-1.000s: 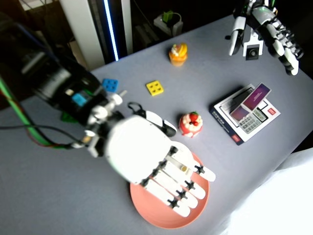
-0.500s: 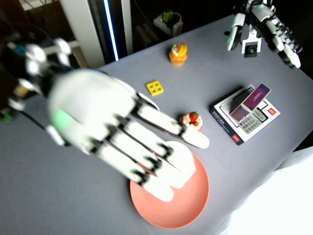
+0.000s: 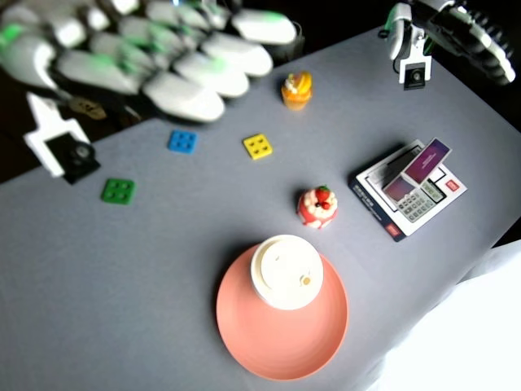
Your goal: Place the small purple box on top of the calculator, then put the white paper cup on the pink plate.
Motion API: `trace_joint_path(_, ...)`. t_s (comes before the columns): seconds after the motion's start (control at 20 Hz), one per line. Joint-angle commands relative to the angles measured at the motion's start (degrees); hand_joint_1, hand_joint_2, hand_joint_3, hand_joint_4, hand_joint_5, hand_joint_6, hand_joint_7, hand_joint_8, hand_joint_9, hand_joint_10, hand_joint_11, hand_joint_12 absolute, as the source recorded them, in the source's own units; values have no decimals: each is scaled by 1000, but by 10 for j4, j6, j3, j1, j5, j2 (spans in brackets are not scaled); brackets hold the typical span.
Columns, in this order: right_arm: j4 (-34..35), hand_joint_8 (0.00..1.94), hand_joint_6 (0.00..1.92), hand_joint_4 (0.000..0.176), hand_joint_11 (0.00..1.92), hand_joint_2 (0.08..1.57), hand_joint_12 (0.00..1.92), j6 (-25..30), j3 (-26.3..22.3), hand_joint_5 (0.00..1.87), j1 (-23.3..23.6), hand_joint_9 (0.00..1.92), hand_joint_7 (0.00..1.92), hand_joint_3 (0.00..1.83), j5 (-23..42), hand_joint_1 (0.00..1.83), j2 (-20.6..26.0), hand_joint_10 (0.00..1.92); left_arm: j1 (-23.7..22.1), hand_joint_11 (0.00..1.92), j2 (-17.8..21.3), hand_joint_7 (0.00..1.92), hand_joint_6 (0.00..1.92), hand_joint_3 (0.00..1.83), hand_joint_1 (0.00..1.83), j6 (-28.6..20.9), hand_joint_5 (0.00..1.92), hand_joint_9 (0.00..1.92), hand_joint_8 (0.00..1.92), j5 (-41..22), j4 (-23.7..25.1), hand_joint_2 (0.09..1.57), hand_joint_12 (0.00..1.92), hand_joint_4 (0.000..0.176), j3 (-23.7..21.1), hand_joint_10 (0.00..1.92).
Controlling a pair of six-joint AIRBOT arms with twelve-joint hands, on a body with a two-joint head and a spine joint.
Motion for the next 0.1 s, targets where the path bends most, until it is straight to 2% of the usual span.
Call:
trace_joint_path(0.0,1,0,0,108,0,1051,0,0,-3,0,-2,0,0,0,97,625,4,0,-5,0,2,0,0,13,433,0,0,0,0,-88,2,1426,0,96,-4,0)
trace_joint_path(0.05,1,0,0,108,0,1051,0,0,-7,0,-10,0,0,0,113,624,6,0,-4,0,2,0,0,13,433,0,0,0,0,-93,4,1426,0,96,-6,0)
